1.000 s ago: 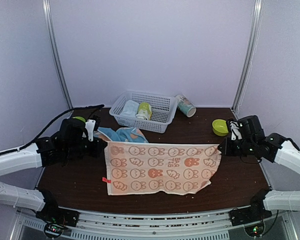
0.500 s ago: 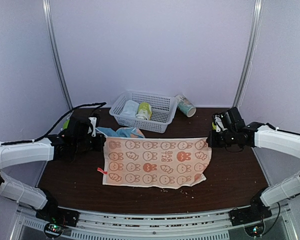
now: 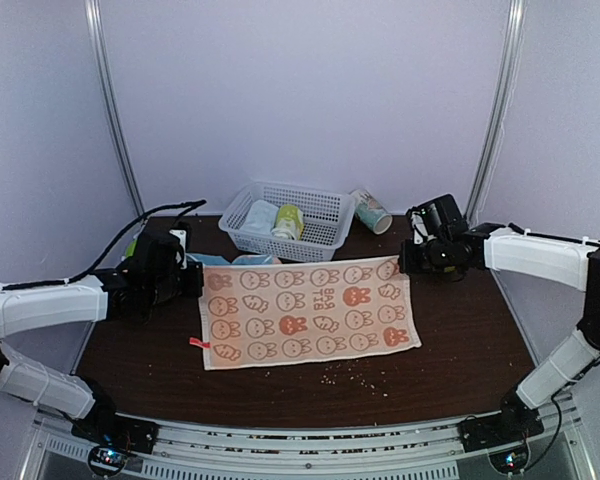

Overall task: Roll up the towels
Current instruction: Fold the towel at the center of the board.

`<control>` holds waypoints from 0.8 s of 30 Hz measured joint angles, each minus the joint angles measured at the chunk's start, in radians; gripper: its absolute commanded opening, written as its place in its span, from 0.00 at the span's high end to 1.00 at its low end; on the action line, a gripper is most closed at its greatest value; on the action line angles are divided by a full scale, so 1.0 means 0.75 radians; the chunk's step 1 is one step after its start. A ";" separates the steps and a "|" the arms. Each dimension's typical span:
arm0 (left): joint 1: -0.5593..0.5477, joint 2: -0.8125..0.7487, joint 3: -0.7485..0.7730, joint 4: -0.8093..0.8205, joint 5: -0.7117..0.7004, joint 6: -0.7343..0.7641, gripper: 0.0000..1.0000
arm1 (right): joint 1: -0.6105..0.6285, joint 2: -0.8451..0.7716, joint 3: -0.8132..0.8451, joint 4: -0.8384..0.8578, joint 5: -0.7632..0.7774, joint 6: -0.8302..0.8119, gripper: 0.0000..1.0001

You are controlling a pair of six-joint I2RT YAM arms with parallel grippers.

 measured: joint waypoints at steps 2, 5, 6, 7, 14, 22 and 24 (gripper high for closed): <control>0.011 0.007 0.000 0.000 -0.015 -0.005 1.00 | 0.002 0.061 0.033 0.011 -0.015 0.001 1.00; 0.019 0.032 0.000 0.000 -0.030 -0.013 1.00 | 0.004 0.117 0.037 0.026 -0.027 0.001 1.00; 0.019 0.036 -0.002 0.000 -0.029 -0.013 1.00 | 0.004 0.125 0.035 0.027 -0.028 0.001 1.00; 0.019 0.037 -0.005 0.002 -0.026 -0.013 1.00 | 0.004 0.127 0.033 0.027 -0.028 0.001 1.00; 0.021 -0.017 -0.054 0.026 0.106 0.008 1.00 | 0.004 0.030 -0.089 0.051 -0.026 0.000 1.00; 0.016 -0.192 -0.194 0.033 0.276 -0.008 1.00 | 0.006 -0.119 -0.264 0.072 -0.036 0.013 1.00; 0.010 -0.251 -0.240 0.020 0.303 -0.023 1.00 | 0.009 -0.144 -0.297 0.075 -0.044 0.020 1.00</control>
